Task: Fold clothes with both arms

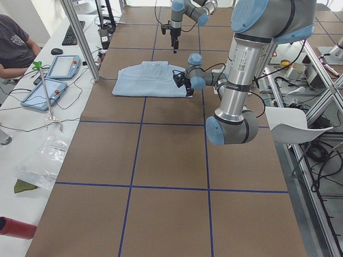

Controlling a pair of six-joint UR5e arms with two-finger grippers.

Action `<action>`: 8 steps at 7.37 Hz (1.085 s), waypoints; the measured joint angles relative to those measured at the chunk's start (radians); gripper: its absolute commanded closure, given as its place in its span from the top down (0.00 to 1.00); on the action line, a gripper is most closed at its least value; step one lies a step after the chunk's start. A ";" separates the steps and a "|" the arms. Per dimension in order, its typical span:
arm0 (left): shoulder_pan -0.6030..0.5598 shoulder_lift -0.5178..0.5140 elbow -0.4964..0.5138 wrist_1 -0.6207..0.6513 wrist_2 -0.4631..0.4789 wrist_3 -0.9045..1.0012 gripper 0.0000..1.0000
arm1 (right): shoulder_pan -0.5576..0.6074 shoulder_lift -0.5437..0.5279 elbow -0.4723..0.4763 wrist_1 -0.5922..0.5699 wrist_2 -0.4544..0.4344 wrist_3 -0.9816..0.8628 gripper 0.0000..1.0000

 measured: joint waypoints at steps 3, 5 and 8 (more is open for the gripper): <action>0.023 0.002 0.002 0.006 0.000 0.001 0.87 | 0.001 -0.001 0.000 0.000 0.000 0.000 1.00; 0.033 0.001 0.003 0.030 0.000 0.002 0.87 | 0.001 -0.001 0.000 0.000 0.000 0.000 1.00; 0.035 -0.001 0.001 0.047 -0.001 0.003 0.83 | 0.002 -0.004 0.000 0.000 0.000 0.000 1.00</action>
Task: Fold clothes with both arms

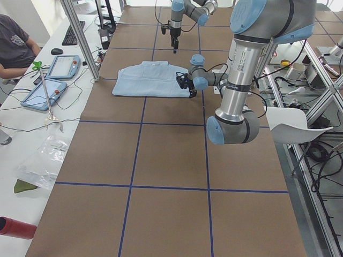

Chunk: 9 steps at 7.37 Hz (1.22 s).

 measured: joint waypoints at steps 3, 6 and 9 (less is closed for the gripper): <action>0.005 -0.001 0.001 0.001 0.000 0.000 0.77 | 0.001 -0.009 0.006 0.000 0.001 -0.001 1.00; 0.008 -0.002 0.002 0.001 0.000 0.000 0.63 | 0.001 -0.012 0.007 0.000 0.002 -0.001 1.00; 0.008 -0.007 0.001 0.001 -0.002 0.000 0.58 | 0.002 -0.013 0.007 0.000 0.002 -0.001 1.00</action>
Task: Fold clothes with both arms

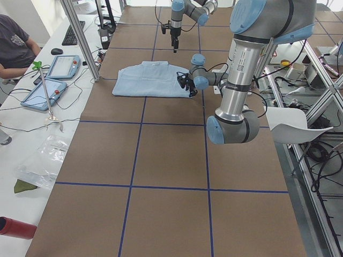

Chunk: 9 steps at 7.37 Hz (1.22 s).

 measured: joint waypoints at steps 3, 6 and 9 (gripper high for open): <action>-0.003 0.006 -0.001 0.007 0.000 0.002 0.66 | 0.000 -0.001 0.000 0.000 0.000 0.000 1.00; -0.006 0.007 -0.013 0.061 0.000 0.003 0.66 | 0.000 -0.007 0.000 0.000 0.001 0.000 1.00; -0.004 0.004 -0.013 0.069 0.000 0.004 0.62 | 0.000 -0.009 0.000 0.000 0.002 0.000 1.00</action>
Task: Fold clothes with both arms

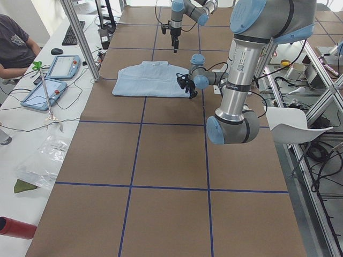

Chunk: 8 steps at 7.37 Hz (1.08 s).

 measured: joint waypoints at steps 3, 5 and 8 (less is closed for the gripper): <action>0.001 -0.006 0.006 -0.001 0.000 -0.001 0.37 | 0.000 0.000 0.000 0.000 0.000 0.000 1.00; 0.001 -0.008 0.006 -0.001 -0.001 -0.001 0.26 | 0.000 0.000 0.000 0.000 0.000 0.000 1.00; 0.001 -0.010 0.000 0.000 -0.004 -0.001 0.02 | 0.000 -0.006 0.000 0.000 0.000 -0.001 1.00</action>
